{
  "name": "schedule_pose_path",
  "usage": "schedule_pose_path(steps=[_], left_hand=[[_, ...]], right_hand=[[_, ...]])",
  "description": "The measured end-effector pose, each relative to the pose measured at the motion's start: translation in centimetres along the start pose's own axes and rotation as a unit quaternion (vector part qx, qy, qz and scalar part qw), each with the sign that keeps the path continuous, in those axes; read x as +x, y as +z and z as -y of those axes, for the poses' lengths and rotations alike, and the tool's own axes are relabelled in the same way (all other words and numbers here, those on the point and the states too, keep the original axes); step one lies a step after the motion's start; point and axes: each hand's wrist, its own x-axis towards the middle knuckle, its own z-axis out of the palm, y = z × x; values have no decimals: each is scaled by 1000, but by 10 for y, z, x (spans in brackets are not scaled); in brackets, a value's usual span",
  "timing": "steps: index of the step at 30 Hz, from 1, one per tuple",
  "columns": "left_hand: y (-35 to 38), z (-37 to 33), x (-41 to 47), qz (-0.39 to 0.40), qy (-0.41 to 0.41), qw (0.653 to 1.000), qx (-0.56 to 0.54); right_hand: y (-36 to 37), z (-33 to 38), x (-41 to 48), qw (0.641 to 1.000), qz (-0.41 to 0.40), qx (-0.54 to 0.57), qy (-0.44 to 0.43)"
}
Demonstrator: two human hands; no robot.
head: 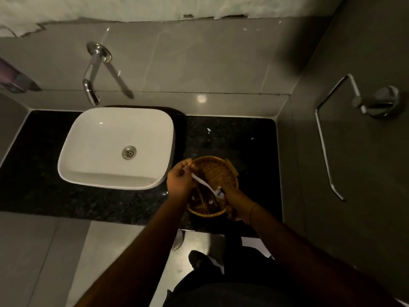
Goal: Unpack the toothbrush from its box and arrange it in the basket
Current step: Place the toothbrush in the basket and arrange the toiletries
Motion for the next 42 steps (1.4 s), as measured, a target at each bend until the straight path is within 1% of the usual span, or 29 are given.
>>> schedule_pose_path(steps=[2, 3, 6, 8, 9, 12, 14, 16, 18, 19, 22, 24, 26, 28, 30, 33, 35, 37, 39, 42], left_hand=[[-9, 4, 6, -5, -35, 999, -16], [-14, 7, 7, 0, -50, 999, -11], [-31, 20, -1, 41, -114, 992, -17], [-40, 30, -11, 74, -174, 981, -41], [-43, 36, -14, 84, -187, 978, -48], [-50, 52, -19, 107, -173, 979, -29], [-52, 59, -23, 120, -146, 982, 13], [-50, 61, -23, 124, -130, 984, 22], [-48, 59, -22, 118, -131, 984, 0], [-48, 57, -21, 113, -135, 984, -22], [-47, 56, -16, 82, -161, 974, -134], [-46, 58, -13, 54, -168, 966, -190], [-47, 60, -11, 40, -164, 960, -223], [-47, 60, -11, 36, -168, 951, -256], [-46, 60, -10, 29, -184, 940, -287], [-44, 62, -10, 26, -205, 930, -304], [-44, 64, -9, 24, -218, 927, -305], [-44, 66, -9, 24, -227, 922, -312], [-45, 68, -8, 27, -226, 922, -313], [-46, 71, -5, 24, -224, 926, -304]], right_hand=[[-15, -2, 11, 996, 56, 65, 31], [-19, -2, 16, 995, 59, 69, 37], [-15, 2, 23, 999, 23, 26, 39], [-5, 7, 29, 999, -13, -30, 18], [0, 9, 34, 998, -44, -52, -6], [7, 19, 41, 976, -121, -133, -124], [8, 30, 45, 962, -146, -157, -168], [7, 36, 52, 957, -198, -140, -158], [6, 33, 59, 954, -261, -87, -118], [5, 30, 61, 953, -274, -61, -114], [4, 18, 69, 953, -276, -4, -129], [6, 14, 73, 955, -268, 68, -110], [8, 8, 77, 955, -252, 137, -81], [10, 4, 76, 955, -212, 197, -58], [11, 1, 74, 952, -157, 257, -53], [11, 0, 73, 948, -78, 301, -63], [14, 1, 70, 941, -50, 328, -63], [15, 3, 72, 935, -50, 345, -59], [17, 5, 75, 936, -73, 342, -44], [17, 0, 77, 949, -120, 291, -19]])
